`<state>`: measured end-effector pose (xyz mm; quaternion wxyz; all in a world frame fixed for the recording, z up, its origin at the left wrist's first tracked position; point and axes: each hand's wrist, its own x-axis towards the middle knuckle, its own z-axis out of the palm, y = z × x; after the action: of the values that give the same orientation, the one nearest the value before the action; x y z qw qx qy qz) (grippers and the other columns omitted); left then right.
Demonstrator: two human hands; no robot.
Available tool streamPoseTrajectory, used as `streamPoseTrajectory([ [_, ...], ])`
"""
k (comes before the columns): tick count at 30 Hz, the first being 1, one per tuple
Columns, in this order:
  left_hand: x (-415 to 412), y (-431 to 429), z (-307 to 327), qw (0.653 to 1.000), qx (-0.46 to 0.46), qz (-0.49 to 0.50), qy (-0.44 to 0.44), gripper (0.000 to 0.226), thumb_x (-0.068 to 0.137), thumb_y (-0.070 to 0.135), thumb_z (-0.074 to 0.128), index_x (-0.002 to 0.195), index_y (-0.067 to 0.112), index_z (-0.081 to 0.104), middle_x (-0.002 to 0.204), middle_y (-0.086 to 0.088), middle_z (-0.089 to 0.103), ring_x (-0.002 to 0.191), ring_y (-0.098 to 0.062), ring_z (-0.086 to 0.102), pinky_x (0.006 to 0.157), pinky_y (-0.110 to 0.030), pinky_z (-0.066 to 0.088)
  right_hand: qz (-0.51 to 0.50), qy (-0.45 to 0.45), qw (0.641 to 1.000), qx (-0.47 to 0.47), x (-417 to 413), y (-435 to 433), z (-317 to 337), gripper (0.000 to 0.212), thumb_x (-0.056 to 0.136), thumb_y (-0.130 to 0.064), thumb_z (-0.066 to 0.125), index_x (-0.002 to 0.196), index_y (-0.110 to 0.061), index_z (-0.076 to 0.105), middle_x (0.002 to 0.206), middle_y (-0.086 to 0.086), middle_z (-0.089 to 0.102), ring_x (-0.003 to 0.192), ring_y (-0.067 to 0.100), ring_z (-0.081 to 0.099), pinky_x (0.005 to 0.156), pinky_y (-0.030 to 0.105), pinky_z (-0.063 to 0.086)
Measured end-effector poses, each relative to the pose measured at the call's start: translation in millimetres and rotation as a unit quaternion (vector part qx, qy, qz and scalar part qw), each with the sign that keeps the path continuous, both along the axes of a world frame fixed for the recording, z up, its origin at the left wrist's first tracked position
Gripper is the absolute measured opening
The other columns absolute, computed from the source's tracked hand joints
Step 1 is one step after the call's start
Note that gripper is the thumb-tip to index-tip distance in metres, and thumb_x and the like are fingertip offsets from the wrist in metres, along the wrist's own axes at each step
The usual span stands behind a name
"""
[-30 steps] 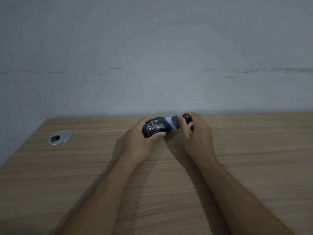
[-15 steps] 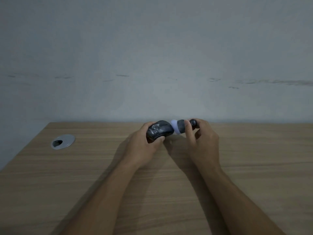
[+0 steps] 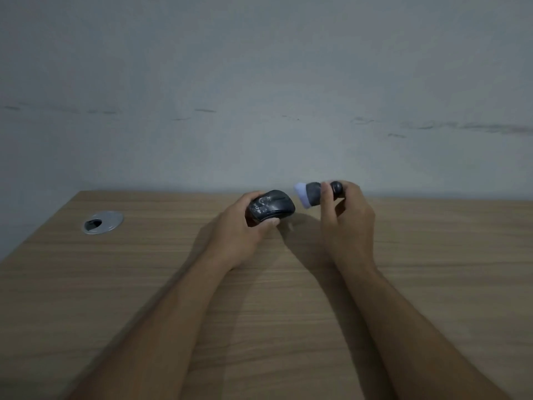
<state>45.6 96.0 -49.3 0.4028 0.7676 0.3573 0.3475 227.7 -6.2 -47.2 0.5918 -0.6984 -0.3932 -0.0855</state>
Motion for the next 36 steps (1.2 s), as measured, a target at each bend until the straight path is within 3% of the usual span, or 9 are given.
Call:
streamPoseTrajectory([
  [5, 0.0, -5.6, 2.0, 0.999, 0.019, -0.005, 0.029, 0.060, 0.091, 0.030, 0.088, 0.146, 0.033, 0.064, 0.127, 0.013, 0.076, 0.114, -0.009, 0.071, 0.095, -0.019, 0.054, 0.051, -0.100, 0.994, -0.007, -17.7, -2.4, 1.6, 0.015, 0.110, -0.026, 0.065, 0.112, -0.012, 0.072, 0.097, -0.004, 0.067, 0.077, 0.008, 0.058, 0.072, 0.010, 0.040],
  [9, -2.1, -6.9, 1.2, 1.000, 0.009, -0.015, 0.019, 0.060, 0.092, 0.027, 0.088, 0.146, 0.032, 0.063, 0.130, 0.013, 0.075, 0.120, -0.009, 0.070, 0.101, -0.021, 0.051, 0.027, -0.069, 0.996, -0.046, -6.9, 4.3, -7.7, 0.015, 0.109, -0.028, 0.067, 0.112, -0.015, 0.073, 0.102, -0.004, 0.068, 0.083, 0.013, 0.060, 0.076, 0.019, 0.041],
  [12, -0.1, -6.3, -1.5, 1.000, -0.002, -0.016, 0.005, 0.062, 0.087, 0.028, 0.090, 0.144, 0.033, 0.064, 0.130, 0.013, 0.076, 0.122, -0.011, 0.072, 0.113, -0.039, 0.055, 0.009, -0.035, 0.999, -0.035, -2.0, 2.8, -6.7, 0.020, 0.110, -0.031, 0.065, 0.114, -0.014, 0.074, 0.104, -0.002, 0.071, 0.083, 0.015, 0.061, 0.079, 0.028, 0.048],
  [14, 2.0, -6.6, -2.0, 1.000, -0.001, -0.018, 0.001, 0.064, 0.084, 0.031, 0.090, 0.143, 0.033, 0.064, 0.129, 0.013, 0.077, 0.122, -0.012, 0.073, 0.113, -0.045, 0.056, 0.015, -0.035, 0.999, -0.002, -7.4, 0.7, -0.7, 0.021, 0.111, -0.032, 0.063, 0.113, -0.013, 0.071, 0.101, 0.000, 0.071, 0.081, 0.014, 0.060, 0.076, 0.025, 0.048],
  [20, 1.7, -6.1, -2.1, 1.000, -0.011, -0.020, -0.016, 0.058, 0.086, 0.028, 0.090, 0.139, 0.033, 0.067, 0.123, 0.013, 0.079, 0.113, -0.008, 0.076, 0.105, -0.043, 0.062, 0.050, -0.119, 0.992, -0.001, -26.3, 4.4, -0.6, 0.015, 0.110, -0.024, 0.066, 0.112, -0.010, 0.071, 0.102, -0.001, 0.067, 0.081, 0.009, 0.057, 0.077, 0.005, 0.040],
  [25, 2.7, -4.7, -4.0, 1.000, -0.010, -0.014, -0.018, 0.056, 0.086, 0.029, 0.090, 0.137, 0.036, 0.067, 0.121, 0.015, 0.079, 0.113, -0.007, 0.075, 0.106, -0.042, 0.061, 0.022, -0.074, 0.996, -0.036, -11.5, 6.0, -5.4, 0.017, 0.111, -0.028, 0.064, 0.114, -0.013, 0.072, 0.105, -0.001, 0.068, 0.083, 0.010, 0.056, 0.075, 0.014, 0.038],
  [29, 5.0, -6.1, -2.9, 1.000, 0.007, -0.003, -0.016, 0.059, 0.081, 0.039, 0.090, 0.136, 0.037, 0.067, 0.120, 0.016, 0.080, 0.111, -0.007, 0.076, 0.103, -0.043, 0.062, 0.030, -0.074, 0.997, 0.009, -21.0, 4.5, 2.1, 0.020, 0.112, -0.029, 0.062, 0.115, -0.010, 0.070, 0.105, 0.001, 0.069, 0.082, 0.012, 0.059, 0.076, 0.020, 0.043],
  [33, 4.9, -6.5, -2.0, 1.000, -0.001, 0.009, -0.026, 0.060, 0.086, 0.029, 0.092, 0.140, 0.028, 0.068, 0.120, 0.011, 0.080, 0.107, -0.008, 0.077, 0.097, -0.036, 0.064, 0.067, -0.132, 0.989, 0.013, -35.3, 5.4, 2.9, 0.016, 0.110, -0.024, 0.066, 0.113, -0.009, 0.072, 0.102, 0.001, 0.068, 0.081, 0.009, 0.058, 0.077, 0.008, 0.042],
  [36, 3.6, -5.4, -3.0, 0.999, 0.004, 0.017, -0.039, 0.058, 0.086, 0.025, 0.092, 0.139, 0.028, 0.068, 0.121, 0.012, 0.079, 0.107, -0.007, 0.076, 0.095, -0.029, 0.062, 0.041, -0.103, 0.994, -0.010, -28.4, 6.5, -1.5, 0.017, 0.110, -0.027, 0.066, 0.113, -0.012, 0.073, 0.102, -0.001, 0.069, 0.080, 0.008, 0.056, 0.074, 0.007, 0.040],
])
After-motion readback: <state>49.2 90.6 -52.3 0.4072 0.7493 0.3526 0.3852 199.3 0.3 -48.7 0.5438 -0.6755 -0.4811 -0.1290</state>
